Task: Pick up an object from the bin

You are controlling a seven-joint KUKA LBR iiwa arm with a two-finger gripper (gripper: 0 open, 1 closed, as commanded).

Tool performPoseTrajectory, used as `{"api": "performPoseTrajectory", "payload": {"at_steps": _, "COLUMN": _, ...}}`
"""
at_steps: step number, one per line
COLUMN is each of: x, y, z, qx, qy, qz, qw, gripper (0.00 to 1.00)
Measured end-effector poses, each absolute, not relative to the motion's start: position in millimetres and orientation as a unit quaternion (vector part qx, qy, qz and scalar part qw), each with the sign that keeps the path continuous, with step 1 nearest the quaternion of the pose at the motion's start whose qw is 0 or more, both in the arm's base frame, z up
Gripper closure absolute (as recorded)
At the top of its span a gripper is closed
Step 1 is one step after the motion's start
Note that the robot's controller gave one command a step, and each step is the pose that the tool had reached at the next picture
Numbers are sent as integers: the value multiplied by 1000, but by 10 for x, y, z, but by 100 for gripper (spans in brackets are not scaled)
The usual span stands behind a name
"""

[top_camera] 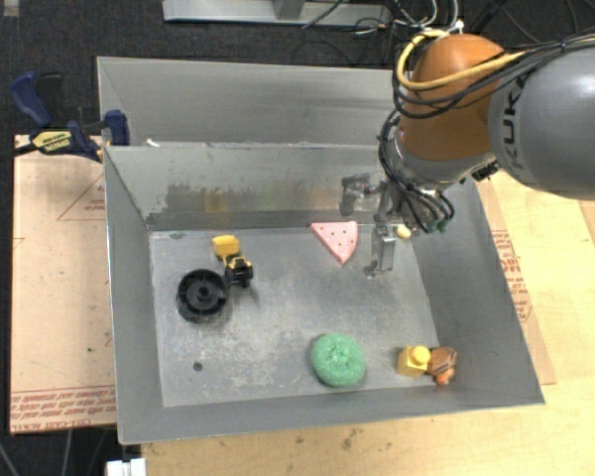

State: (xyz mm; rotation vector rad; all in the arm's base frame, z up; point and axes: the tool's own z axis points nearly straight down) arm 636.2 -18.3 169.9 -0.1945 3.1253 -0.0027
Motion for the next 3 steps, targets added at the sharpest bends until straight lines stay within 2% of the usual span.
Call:
{"api": "performPoseTrajectory", "payload": {"at_steps": 1, "x": 6418, "y": 36, "z": 1422, "qx": -59, "qy": 998, "qz": 1, "qw": 1, "gripper": 0}}
{"api": "performPoseTrajectory", "payload": {"at_steps": 2, "x": 6420, "y": 441, "z": 1292, "qx": -34, "qy": 999, "qz": 0, "qw": 1, "gripper": 0}}
{"api": "performPoseTrajectory", "payload": {"at_steps": 3, "x": 6324, "y": 522, "z": 935, "qx": -150, "qy": 989, "qz": 1, "qw": 3, "gripper": 0}}
